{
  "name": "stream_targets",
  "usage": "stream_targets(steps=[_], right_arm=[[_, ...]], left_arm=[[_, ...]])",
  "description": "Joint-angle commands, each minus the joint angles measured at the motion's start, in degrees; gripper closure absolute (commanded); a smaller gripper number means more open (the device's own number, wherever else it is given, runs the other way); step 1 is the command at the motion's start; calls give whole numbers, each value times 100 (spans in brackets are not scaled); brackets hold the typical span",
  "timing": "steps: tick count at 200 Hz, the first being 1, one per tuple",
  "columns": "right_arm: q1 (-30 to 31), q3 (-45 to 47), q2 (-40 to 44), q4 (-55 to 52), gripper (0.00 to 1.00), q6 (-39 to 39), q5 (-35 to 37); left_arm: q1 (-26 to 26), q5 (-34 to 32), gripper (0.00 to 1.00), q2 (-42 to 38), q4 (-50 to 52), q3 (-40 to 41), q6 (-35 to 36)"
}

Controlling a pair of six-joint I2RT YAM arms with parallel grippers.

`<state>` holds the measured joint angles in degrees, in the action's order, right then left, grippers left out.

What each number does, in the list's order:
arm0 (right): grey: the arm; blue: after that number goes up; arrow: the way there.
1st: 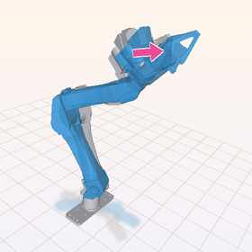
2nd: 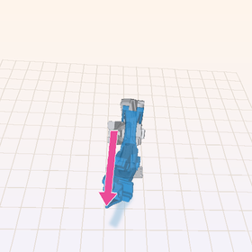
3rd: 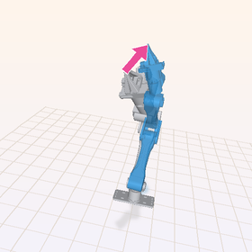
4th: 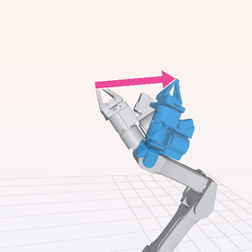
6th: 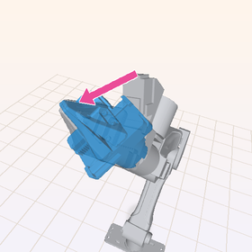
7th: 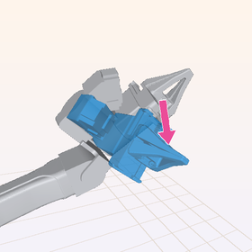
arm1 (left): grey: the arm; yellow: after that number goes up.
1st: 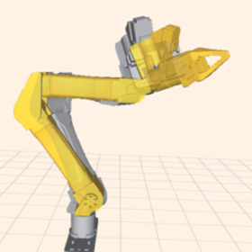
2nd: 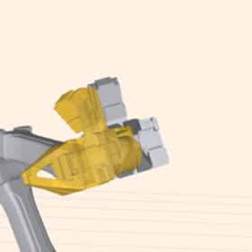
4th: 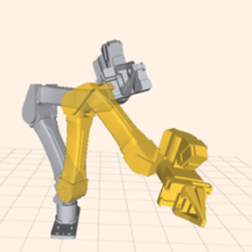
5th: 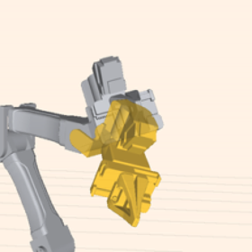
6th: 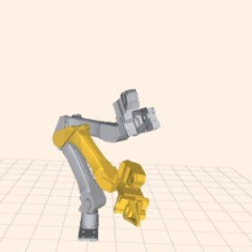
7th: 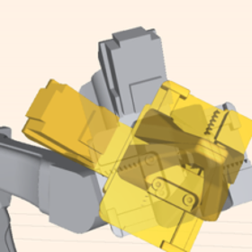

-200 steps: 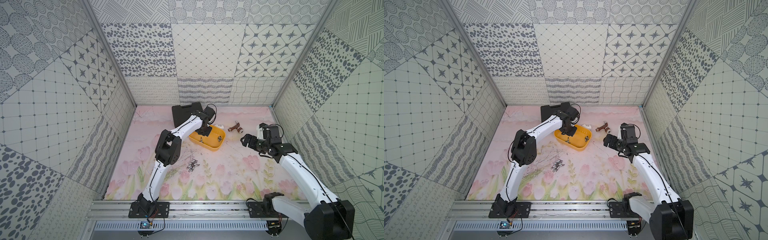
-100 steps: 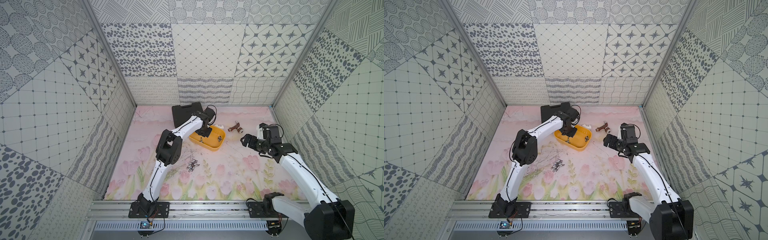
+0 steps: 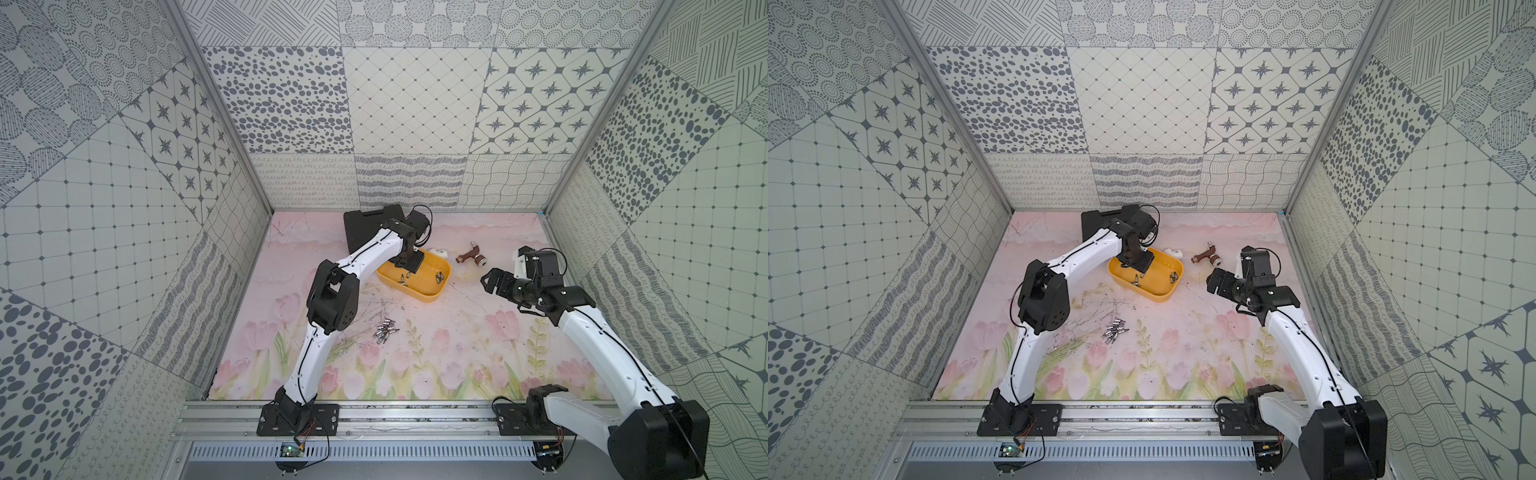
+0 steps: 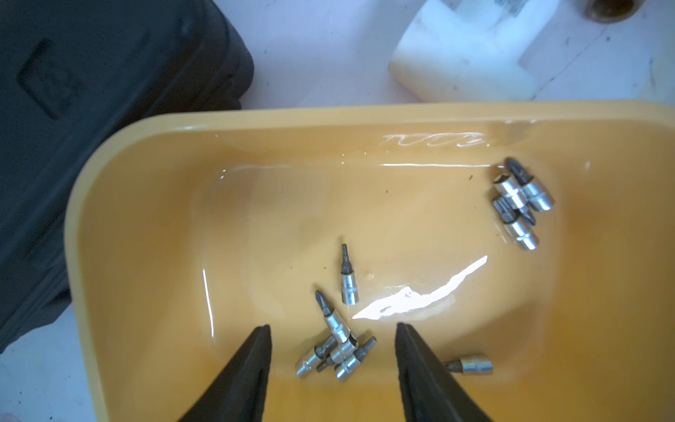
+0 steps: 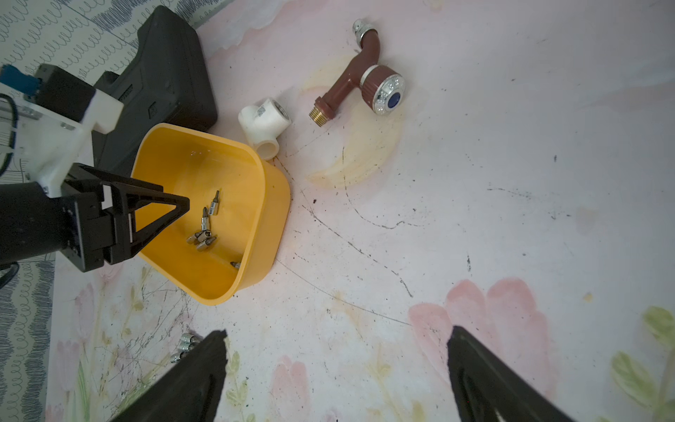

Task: Put the bit on the desktop into the storage box
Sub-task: Place the screwdriver bit in the storage box.

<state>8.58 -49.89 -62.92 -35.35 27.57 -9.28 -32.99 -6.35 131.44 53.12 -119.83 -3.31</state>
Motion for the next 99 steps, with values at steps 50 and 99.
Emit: stream_targets(steps=[50,99], right_arm=[[-23,-91,248,2,3,-113,-11],[-23,-137,273,-13,3,-136,-42]], left_arm=[[52,159,24,-1389,-606,1249,-189],[51,183,16,-2337,-991,2201,-374]])
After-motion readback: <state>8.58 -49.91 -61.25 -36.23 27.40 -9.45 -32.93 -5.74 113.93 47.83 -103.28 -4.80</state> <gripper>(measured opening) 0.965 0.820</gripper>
